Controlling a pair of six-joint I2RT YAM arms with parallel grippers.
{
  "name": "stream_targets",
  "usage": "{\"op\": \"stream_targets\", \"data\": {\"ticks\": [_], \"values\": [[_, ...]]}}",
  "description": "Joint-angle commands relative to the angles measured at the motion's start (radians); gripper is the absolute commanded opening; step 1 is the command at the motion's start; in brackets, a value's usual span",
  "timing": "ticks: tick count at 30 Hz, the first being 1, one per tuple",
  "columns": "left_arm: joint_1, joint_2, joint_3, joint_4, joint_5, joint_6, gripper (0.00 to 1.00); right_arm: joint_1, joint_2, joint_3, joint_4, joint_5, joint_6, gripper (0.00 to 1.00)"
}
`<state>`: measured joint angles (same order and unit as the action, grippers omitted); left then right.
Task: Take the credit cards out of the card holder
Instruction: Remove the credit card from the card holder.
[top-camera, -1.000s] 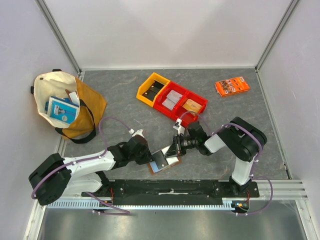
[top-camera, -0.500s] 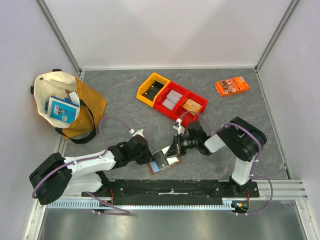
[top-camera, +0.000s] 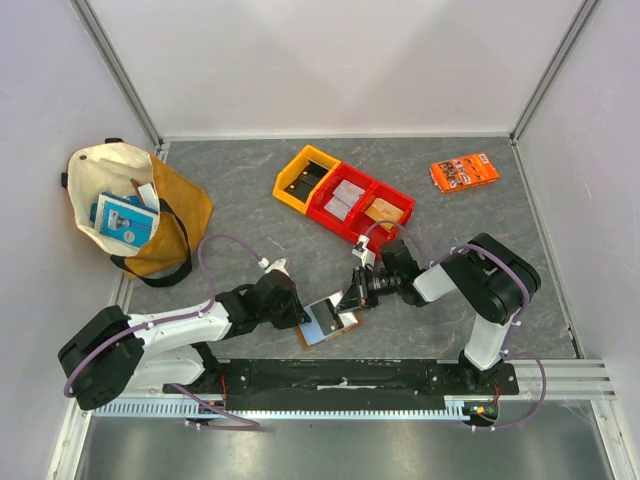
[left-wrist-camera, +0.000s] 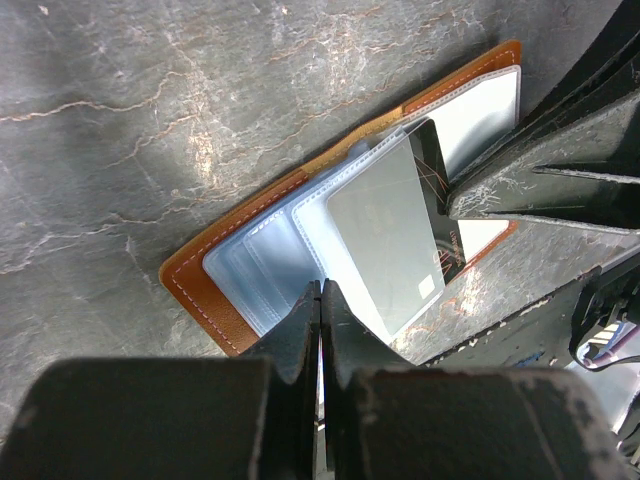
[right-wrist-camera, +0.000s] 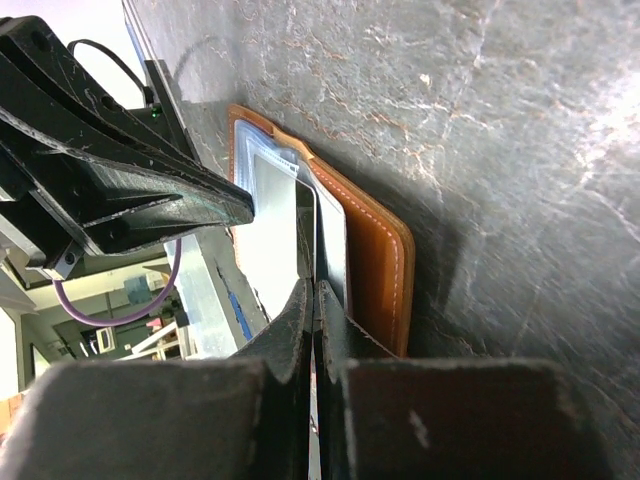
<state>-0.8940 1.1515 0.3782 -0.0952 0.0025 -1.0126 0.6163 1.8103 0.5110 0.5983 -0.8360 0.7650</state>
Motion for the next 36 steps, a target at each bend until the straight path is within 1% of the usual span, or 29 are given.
{"op": "stream_targets", "data": {"ticks": [1, 5, 7, 10, 12, 14, 17, 21, 23, 30, 33, 36], "values": [[-0.002, -0.004, -0.018, -0.061, -0.007, -0.006, 0.02, -0.01, -0.031, 0.006, -0.058, 0.012, -0.053, 0.0], [-0.002, -0.036, 0.001, -0.064, -0.007, 0.0, 0.02, -0.01, -0.032, 0.007, -0.063, 0.015, -0.056, 0.0], [-0.002, -0.053, 0.016, -0.063, -0.007, 0.003, 0.07, -0.01, -0.029, 0.009, -0.063, 0.017, -0.058, 0.0], [-0.003, -0.072, 0.039, -0.04, 0.034, 0.012, 0.18, -0.01, -0.029, 0.011, -0.063, 0.017, -0.058, 0.0], [-0.002, -0.064, 0.062, -0.025, 0.047, 0.022, 0.22, -0.01, -0.026, 0.011, -0.063, 0.017, -0.056, 0.0], [-0.003, -0.044, 0.088, -0.009, 0.053, 0.034, 0.23, -0.009, -0.026, 0.011, -0.06, 0.017, -0.053, 0.0], [-0.002, 0.011, 0.122, 0.006, 0.045, 0.057, 0.23, -0.009, -0.026, 0.011, -0.054, 0.017, -0.05, 0.0], [-0.002, 0.103, 0.148, -0.004, 0.045, 0.071, 0.1, -0.007, -0.029, 0.009, -0.055, 0.017, -0.05, 0.0], [-0.002, 0.119, 0.142, -0.021, 0.042, 0.065, 0.03, -0.007, -0.032, 0.008, -0.055, 0.018, -0.05, 0.0], [-0.002, 0.054, 0.056, -0.078, 0.013, 0.043, 0.02, -0.007, -0.028, 0.007, -0.061, 0.032, -0.052, 0.0], [-0.005, 0.047, 0.045, -0.097, 0.005, 0.043, 0.02, -0.006, -0.029, 0.012, -0.063, 0.031, -0.052, 0.01], [-0.002, 0.063, 0.047, -0.101, 0.011, 0.048, 0.02, -0.006, -0.028, 0.017, -0.061, 0.026, -0.049, 0.1]]}}
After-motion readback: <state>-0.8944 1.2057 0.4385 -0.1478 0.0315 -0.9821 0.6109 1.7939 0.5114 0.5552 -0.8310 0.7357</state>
